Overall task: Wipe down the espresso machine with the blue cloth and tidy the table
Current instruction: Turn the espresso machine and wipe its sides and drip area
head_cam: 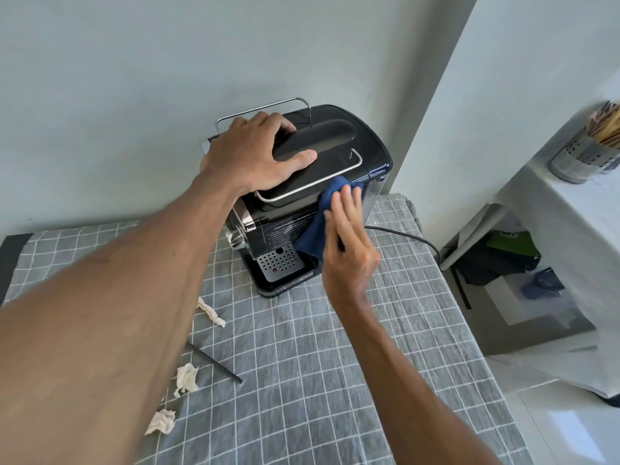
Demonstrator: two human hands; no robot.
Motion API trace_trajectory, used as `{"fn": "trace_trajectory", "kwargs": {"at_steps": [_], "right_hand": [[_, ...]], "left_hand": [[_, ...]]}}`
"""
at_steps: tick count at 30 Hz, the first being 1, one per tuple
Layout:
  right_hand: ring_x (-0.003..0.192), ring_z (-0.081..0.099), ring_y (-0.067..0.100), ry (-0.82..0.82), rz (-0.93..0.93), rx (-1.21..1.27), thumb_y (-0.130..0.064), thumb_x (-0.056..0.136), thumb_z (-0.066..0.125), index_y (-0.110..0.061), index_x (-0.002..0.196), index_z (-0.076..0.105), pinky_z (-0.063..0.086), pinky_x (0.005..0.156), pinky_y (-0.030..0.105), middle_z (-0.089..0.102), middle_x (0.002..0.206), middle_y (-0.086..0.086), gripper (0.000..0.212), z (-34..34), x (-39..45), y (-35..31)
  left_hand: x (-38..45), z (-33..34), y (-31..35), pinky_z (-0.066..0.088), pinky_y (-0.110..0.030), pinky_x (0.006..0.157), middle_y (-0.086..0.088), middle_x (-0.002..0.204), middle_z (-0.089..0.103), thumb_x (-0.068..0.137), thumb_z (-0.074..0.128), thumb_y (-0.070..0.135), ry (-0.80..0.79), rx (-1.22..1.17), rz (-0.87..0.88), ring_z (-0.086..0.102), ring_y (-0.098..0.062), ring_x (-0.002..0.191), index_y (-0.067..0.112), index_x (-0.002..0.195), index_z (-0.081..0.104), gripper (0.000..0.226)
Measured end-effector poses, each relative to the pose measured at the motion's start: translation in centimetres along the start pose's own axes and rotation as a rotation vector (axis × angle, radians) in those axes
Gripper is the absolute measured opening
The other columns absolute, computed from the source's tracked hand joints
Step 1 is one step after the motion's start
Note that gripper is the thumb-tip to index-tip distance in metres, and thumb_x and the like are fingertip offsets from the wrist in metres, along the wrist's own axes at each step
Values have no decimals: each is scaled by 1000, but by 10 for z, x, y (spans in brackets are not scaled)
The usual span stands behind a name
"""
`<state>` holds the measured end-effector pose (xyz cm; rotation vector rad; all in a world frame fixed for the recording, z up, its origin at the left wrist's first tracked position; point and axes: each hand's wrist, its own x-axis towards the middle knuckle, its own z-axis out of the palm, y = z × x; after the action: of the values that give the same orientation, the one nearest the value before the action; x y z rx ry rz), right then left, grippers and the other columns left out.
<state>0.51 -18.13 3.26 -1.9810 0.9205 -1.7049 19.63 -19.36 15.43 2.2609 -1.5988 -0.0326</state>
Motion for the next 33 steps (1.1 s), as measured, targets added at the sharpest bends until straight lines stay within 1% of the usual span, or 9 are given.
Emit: {"fn": "trace_trajectory", "kwargs": {"at_steps": [4,8,11,14,17,20,27,30,33], "right_hand": [[132,59,29,96,207,32,3,93,71,0,129,65,54,104,47,59,143,11,37,-6,-1,21],[119,64,14,96,360,10,-7,91,75,-10,123,73,58,97,28,65,133,8,32,-8,-17,38],[105,65,16,-1,501,3,-9,93,74,-11,113,74,61,88,34,62,116,6,20,-10,-42,58],[95,61,14,-103,620,-102,-16,98,69,-11,111,67,59,85,38,58,111,4,14,-5,-58,70],[97,54,10,-159,735,-179,-20,102,60,-13,115,58,55,91,35,55,116,1,14,7,-72,66],[105,53,13,-292,857,-220,-23,105,54,-12,124,54,51,100,37,57,123,5,23,19,-98,50],[106,60,22,-592,618,-232,-35,102,57,-16,135,56,53,92,39,62,122,6,38,17,-142,20],[111,57,22,-705,483,-256,-42,98,60,-19,142,52,48,98,38,62,130,3,50,5,-146,29],[123,52,20,-847,383,-276,-45,103,52,-24,149,46,45,105,39,55,143,1,51,-6,-142,40]], "left_hand": [[0,0,-1,37,-39,84,17,137,56,75,43,94,-8,-1,-5,47,-18,131,46,127,52,72],[1,0,-1,41,-43,88,18,138,55,73,42,95,-14,-3,-13,47,-18,131,46,127,52,74],[2,1,-2,38,-41,86,18,138,55,73,42,96,-10,3,-12,47,-17,131,45,127,52,75],[2,2,-2,37,-40,85,19,137,55,72,41,97,-1,1,-14,47,-17,131,46,126,52,75],[2,3,-3,37,-40,85,20,137,55,71,41,98,2,-2,-18,48,-16,130,46,125,52,76],[2,4,-3,37,-40,84,21,136,55,71,42,97,5,-3,-17,48,-16,130,46,125,53,74],[2,4,-5,37,-39,83,19,135,56,71,42,97,12,-7,-6,47,-16,131,45,125,53,75],[3,4,-5,37,-39,82,19,134,56,71,43,97,14,-7,-6,48,-15,130,46,124,54,74],[3,2,-4,37,-39,82,19,134,56,71,43,96,8,-7,-4,48,-15,131,46,125,54,74]]}}
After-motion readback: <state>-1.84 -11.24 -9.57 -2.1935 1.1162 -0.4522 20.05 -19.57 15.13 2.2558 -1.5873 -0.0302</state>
